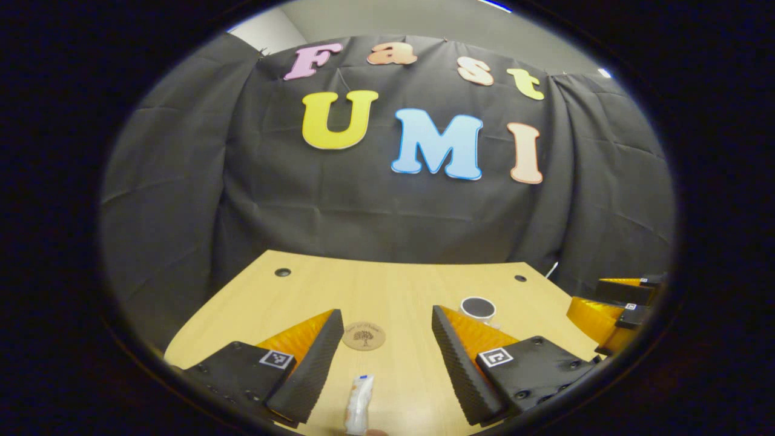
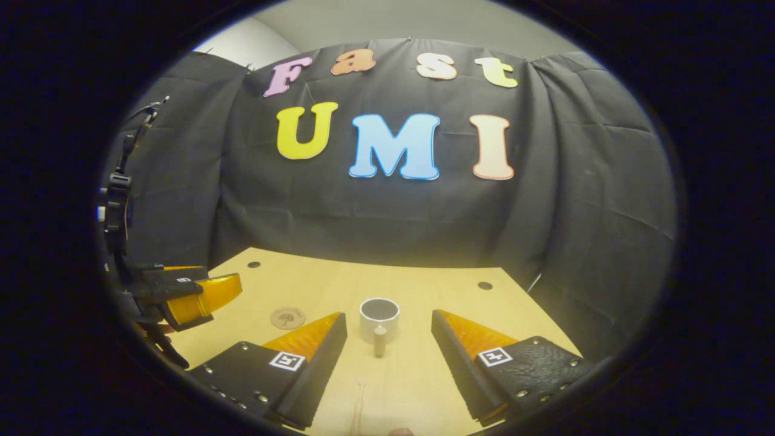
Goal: Put the toothbrush and toothpaste on the desktop into the cup, then pick up the cup and place it on the coaster on the desktop.
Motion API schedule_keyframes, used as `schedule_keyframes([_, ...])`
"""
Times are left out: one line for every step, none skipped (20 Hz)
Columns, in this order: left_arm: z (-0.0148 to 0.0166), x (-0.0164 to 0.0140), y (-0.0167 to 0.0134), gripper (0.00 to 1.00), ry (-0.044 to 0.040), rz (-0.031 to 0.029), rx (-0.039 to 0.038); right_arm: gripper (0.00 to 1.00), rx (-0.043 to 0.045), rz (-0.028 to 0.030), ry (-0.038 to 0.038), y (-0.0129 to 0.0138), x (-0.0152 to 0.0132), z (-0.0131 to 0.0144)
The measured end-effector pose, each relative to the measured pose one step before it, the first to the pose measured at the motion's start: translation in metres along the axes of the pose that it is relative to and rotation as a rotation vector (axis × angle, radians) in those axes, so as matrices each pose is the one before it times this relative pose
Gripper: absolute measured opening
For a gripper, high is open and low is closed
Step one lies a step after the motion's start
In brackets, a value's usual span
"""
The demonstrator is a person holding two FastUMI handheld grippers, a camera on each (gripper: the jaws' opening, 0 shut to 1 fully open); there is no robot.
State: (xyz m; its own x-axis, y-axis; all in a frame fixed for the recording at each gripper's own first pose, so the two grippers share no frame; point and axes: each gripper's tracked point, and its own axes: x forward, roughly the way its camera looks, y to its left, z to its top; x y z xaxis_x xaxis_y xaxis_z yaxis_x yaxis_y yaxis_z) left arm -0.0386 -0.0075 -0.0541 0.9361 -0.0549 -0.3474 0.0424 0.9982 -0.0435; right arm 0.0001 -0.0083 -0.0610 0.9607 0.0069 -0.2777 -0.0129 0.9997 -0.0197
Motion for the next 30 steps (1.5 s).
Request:
schedule_keyframes([-0.00416,-0.00326,0.0002,0.95,0.02696,-0.00067,-0.00295,0.88,-0.00058,-0.00151,0.03952,-0.00032,0.00413,-0.00885])
schedule_keyframes([-0.00685,0.00131,0.00016,0.95,0.0331,0.00344,-0.00226,0.88,0.00196,-0.00001,0.03983,0.00017,0.00346,-0.00864])
schedule_keyframes([-0.00688,-0.00062,-0.00032,0.93,0.03603,0.00092,-0.00833,0.88,0.00605,0.00386,0.04041,0.00132,0.00326,-0.00904])
schedule_keyframes([-0.00684,-0.00283,-0.00081,0.95,0.03962,-0.00322,-0.01276,0.84,0.00821,0.00355,0.03653,0.00147,0.00267,-0.00777])
schedule_keyframes([-0.00574,-0.00307,0.00019,0.95,0.04138,0.00841,-0.01024,0.88,0.00632,0.00186,0.03409,0.0009,0.0033,-0.00844])
schedule_keyframes([-0.0059,-0.00249,0.00099,0.95,0.0328,0.00074,-0.00539,0.88,0.00317,0.00031,0.03523,0.0003,0.00345,-0.00677])
schedule_keyframes([-0.0045,-0.00302,0.00112,0.95,0.02879,0.00665,-0.00052,0.88,0.00171,0.00133,0.03522,-0.00017,0.00441,-0.00852])
schedule_keyframes([-0.00446,-0.0002,0.00254,0.95,0.02725,0.00775,0.00284,0.88,0.00288,0.00261,0.03571,0.00033,0.00218,-0.00653])
schedule_keyframes([-0.00266,-0.00122,0.00217,0.94,0.02079,0.00735,0.00241,0.88,0.00232,0.00303,0.03497,-0.0001,0.00423,-0.007])
schedule_keyframes([-0.00361,-0.00043,0.00218,0.95,0.01955,0.00687,0.00121,0.88,0.00163,0.00423,0.03678,0.00074,0.00296,-0.0062])
schedule_keyframes([-0.00298,-0.00012,0.00042,0.95,0.022,0.00181,0.00012,0.88,0.00386,0.00508,0.03547,0.00111,0.0032,-0.00735])
schedule_keyframes([-0.00336,-0.0007,-0.00004,0.96,0.02293,-0.00002,-0.00036,0.88,0.00558,0.00586,0.03078,0.00149,0.00125,-0.0051])
schedule_keyframes([-0.00311,0.00084,0.00003,0.95,0.02049,-0.00292,-0.00083,0.88,0.00646,0.0059,0.02387,0.00122,0.00177,-0.00538])
schedule_keyframes([-0.00496,0.00079,0.0002,0.95,0.02149,-0.00069,-0.00014,0.88,0.00487,0.00599,0.02078,0.00061,0.00247,-0.00109])
schedule_keyframes([-0.00358,0.00044,0.00143,0.95,0.02369,0.00305,0.00257,0.88,0.00215,0.0046,0.019,-0.00027,0.00443,-0.0028])
schedule_keyframes([-0.00617,0.00169,0.00223,0.95,0.02561,0.00226,0.00272,0.88,-0.00195,0.00125,0.02073,-0.00011,0.00304,-0.0033])
schedule_keyframes([-0.0047,0.00005,0.00152,0.95,0.02371,0.00261,-0.00055,0.88,-0.00305,0.00123,0.022,0.00111,0.00397,-0.0059])
schedule_keyframes([-0.00515,0.00086,0.00101,0.95,0.0242,0.00133,-0.00161,0.88,-0.00027,0.00291,0.02077,-0.00008,0.00254,-0.00329])
schedule_keyframes([-0.00432,0.002,0.00142,0.95,0.02416,0.00224,-0.00233,0.89,0.00039,0.00528,0.02155,0.00171,0.00329,-0.00469])
schedule_keyframes([-0.00423,0.00365,0.00215,0.95,0.02378,0.00706,-0.00418,0.89,0.00227,0.00351,0.02225,0.00114,0.00209,-0.00383])
schedule_keyframes([-0.00364,0.00131,0.00045,0.95,0.02575,-0.0033,-0.00639,0.89,0.00138,0.00398,0.02279,0.00275,0.00245,-0.00622])
schedule_keyframes([-0.00541,0.00059,0.00074,0.95,0.02633,-0.00281,-0.00787,0.89,0.00071,0.00459,0.02475,0.00112,-0.00002,-0.00255])
schedule_keyframes([-0.00355,0.00272,0.00071,0.95,0.02473,-0.00192,-0.00449,0.89,-0.00082,0.00211,0.02274,-0.00097,0.00013,-0.00493])
schedule_keyframes([-0.00254,0.00454,0.00397,0.95,0.021,0.00496,0.00509,0.89,-0.00424,0.00099,0.02031,0.00005,0.00059,-0.00275])
schedule_keyframes([-0.00118,0.00337,0.00247,0.95,0.01631,0.00319,0.00505,0.89,-0.00662,-0.00013,0.02133,0.00014,0.00194,-0.00469])
schedule_keyframes([-0.00297,0.00483,0.00066,0.95,0.02019,-0.00316,-0.00079,0.89,-0.00453,-0.00099,0.01986,-0.00095,0.00027,-0.00334])
schedule_keyframes([-0.00296,0.00252,0.00111,0.95,0.02351,-0.00234,-0.00083,0.89,-0.00194,0.00155,0.02077,0.00147,0.0011,-0.00333])
schedule_keyframes([-0.00547,0.00377,0.00136,0.95,0.02475,0.00059,0.00077,0.89,0.00088,0.00346,0.02103,0.00039,0.00063,-0.0026])
schedule_keyframes([-0.00353,0.00177,0.00123,0.95,0.02448,-0.00134,0.00067,0.89,0.00245,0.00436,0.0207,0.00067,0.00315,-0.00408])
schedule_keyframes([-0.00333,0.0044,0.0014,0.95,0.0222,-0.00239,-0.00158,0.89,0.00194,0.0057,0.02181,0.00124,0.00286,-0.00333])
